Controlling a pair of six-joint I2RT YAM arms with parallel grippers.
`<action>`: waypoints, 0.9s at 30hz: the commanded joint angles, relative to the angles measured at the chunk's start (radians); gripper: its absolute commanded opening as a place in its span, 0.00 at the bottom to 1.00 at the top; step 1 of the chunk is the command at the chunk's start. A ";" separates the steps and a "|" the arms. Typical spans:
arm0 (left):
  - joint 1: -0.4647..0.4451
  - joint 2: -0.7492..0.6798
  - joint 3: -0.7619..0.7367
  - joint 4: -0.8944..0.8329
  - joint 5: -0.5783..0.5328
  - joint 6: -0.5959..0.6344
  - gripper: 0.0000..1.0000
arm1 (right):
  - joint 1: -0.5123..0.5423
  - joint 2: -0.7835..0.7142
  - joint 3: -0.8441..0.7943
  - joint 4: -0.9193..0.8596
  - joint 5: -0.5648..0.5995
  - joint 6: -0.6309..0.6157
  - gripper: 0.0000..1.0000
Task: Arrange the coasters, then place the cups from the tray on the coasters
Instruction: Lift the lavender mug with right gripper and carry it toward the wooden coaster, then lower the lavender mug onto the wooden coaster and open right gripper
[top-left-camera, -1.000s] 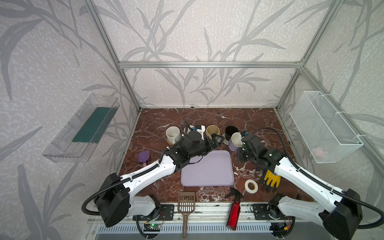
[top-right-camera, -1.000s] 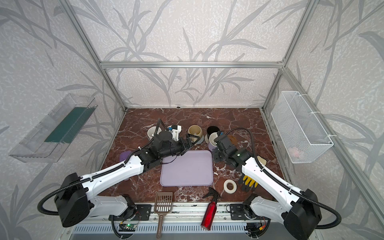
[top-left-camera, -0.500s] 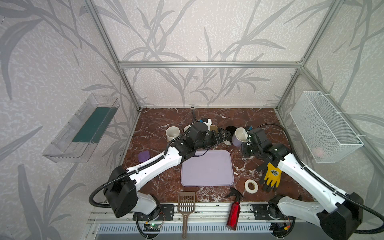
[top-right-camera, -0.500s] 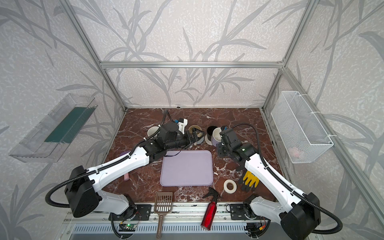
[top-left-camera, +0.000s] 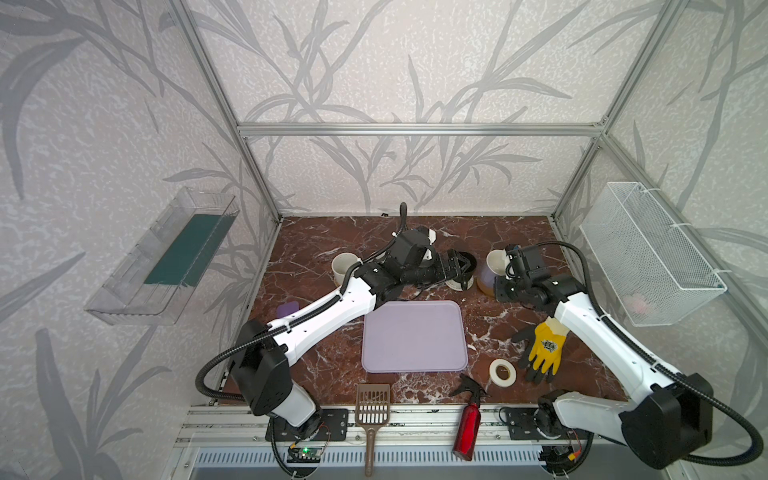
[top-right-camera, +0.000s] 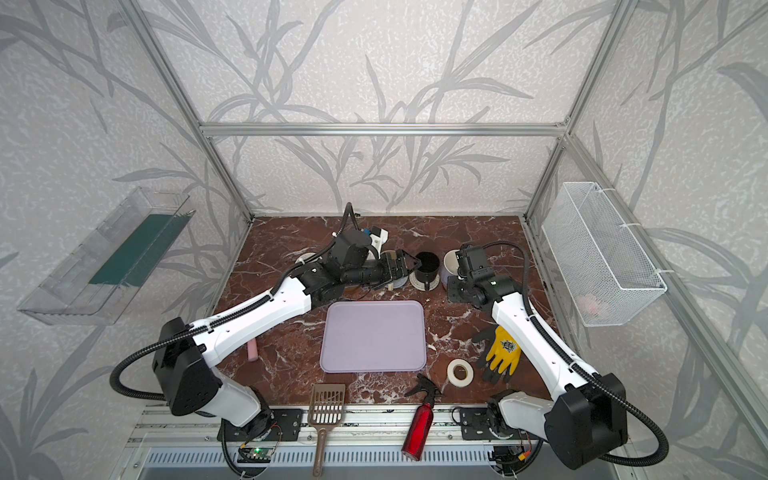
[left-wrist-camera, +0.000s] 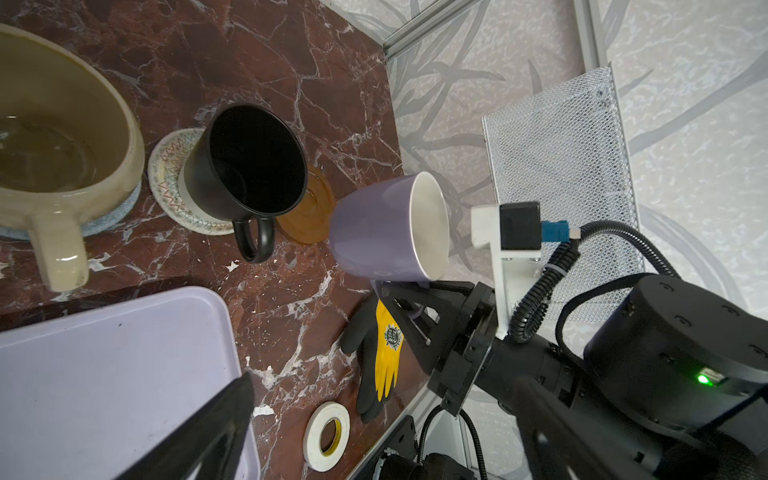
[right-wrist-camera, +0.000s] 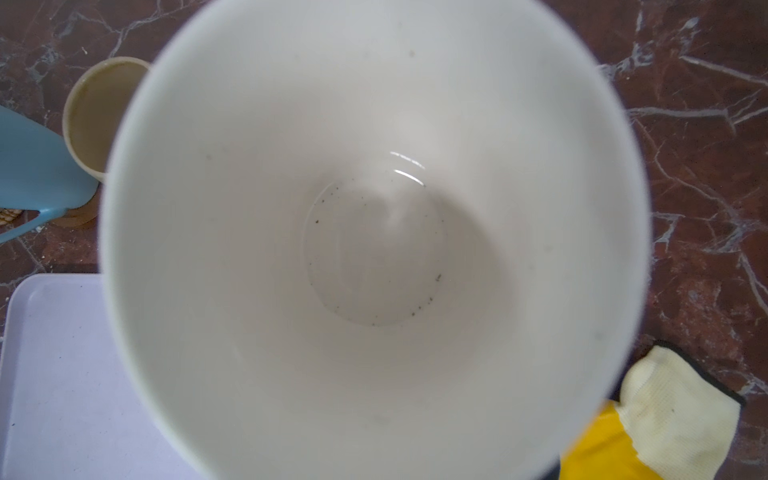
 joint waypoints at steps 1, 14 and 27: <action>-0.005 0.040 0.056 -0.041 0.018 0.036 0.99 | -0.028 0.013 0.057 0.081 -0.024 -0.013 0.00; -0.004 0.204 0.199 -0.015 0.013 0.027 0.99 | -0.096 0.117 0.103 0.110 0.005 -0.026 0.00; -0.001 0.333 0.362 -0.059 -0.061 0.042 0.99 | -0.101 0.278 0.164 0.098 0.058 -0.022 0.00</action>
